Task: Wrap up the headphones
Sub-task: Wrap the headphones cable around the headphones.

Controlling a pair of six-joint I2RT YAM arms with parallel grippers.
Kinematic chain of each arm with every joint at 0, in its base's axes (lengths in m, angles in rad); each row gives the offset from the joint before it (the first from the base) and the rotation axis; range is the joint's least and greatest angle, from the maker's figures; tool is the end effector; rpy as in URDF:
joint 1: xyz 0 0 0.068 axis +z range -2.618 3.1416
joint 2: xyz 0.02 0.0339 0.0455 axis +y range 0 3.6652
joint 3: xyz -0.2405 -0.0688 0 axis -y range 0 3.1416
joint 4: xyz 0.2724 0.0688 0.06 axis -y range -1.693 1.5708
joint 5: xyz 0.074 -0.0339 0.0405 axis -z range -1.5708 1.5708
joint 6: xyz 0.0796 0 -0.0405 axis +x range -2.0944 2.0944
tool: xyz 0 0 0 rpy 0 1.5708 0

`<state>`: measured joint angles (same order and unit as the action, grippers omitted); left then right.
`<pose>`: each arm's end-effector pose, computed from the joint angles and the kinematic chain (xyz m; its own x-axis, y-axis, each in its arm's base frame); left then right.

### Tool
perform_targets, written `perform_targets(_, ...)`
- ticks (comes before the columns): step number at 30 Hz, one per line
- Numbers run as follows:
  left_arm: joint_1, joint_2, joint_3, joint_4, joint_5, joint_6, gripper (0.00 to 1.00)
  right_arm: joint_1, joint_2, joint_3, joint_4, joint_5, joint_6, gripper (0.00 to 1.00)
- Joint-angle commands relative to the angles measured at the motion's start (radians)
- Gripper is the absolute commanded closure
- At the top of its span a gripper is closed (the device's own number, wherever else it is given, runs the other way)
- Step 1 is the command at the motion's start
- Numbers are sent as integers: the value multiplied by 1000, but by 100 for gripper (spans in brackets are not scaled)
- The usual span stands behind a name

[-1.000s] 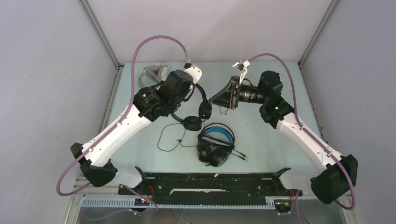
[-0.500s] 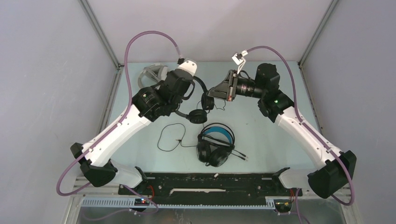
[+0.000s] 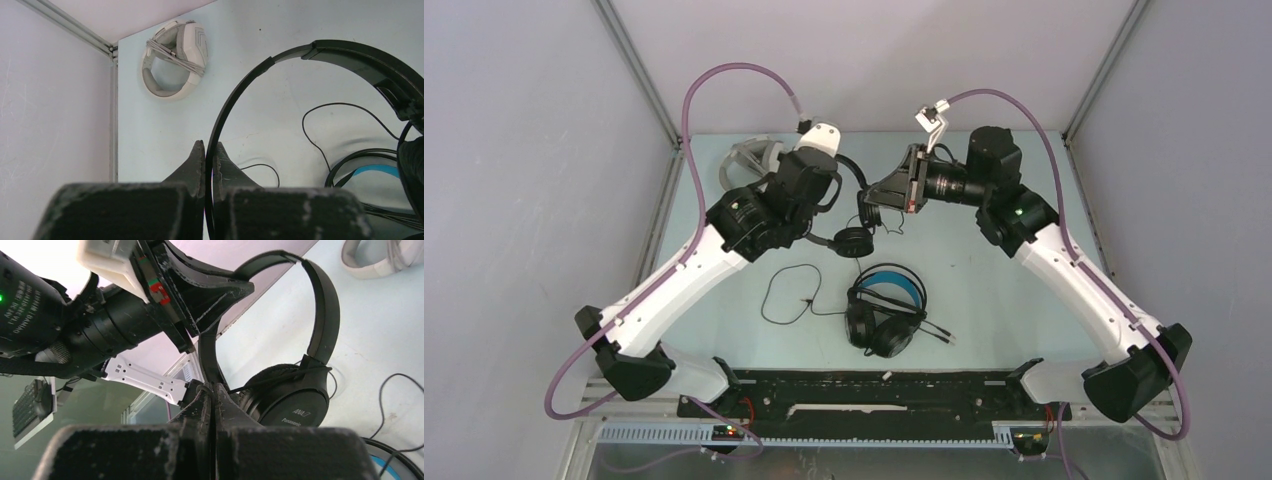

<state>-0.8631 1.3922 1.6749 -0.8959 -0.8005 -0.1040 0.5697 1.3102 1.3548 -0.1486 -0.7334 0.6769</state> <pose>0.2566 -0.2121 0.4093 -0.3874 0.3416 -0.8563 0.1079 0.9392 0.3259 0.2743 0.2390 0.4041 -0.6703 0.1233 -0.7318 -0.6946 0.2428 0.6772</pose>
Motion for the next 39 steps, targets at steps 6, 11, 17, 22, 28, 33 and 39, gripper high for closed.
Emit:
perform_targets(6,4,-48,-122,147,149,73,100,-43,-23,96,-58,21,-68,100)
perform_targets(11,4,-41,-121,147,108,64,100,-36,10,144,-178,16,-80,100)
perform_targets(17,6,-4,-82,129,-1,21,100,-15,36,211,-327,66,-140,100)
perform_targets(22,25,28,-30,103,28,-37,100,38,48,221,-296,51,-101,99)
perform_targets(28,50,72,43,59,23,-98,100,82,51,160,-157,25,30,87)
perform_targets(33,102,73,45,59,20,-179,100,118,72,158,-146,38,38,85)
perform_targets(39,140,57,31,100,49,-244,100,135,87,158,-111,70,48,85)
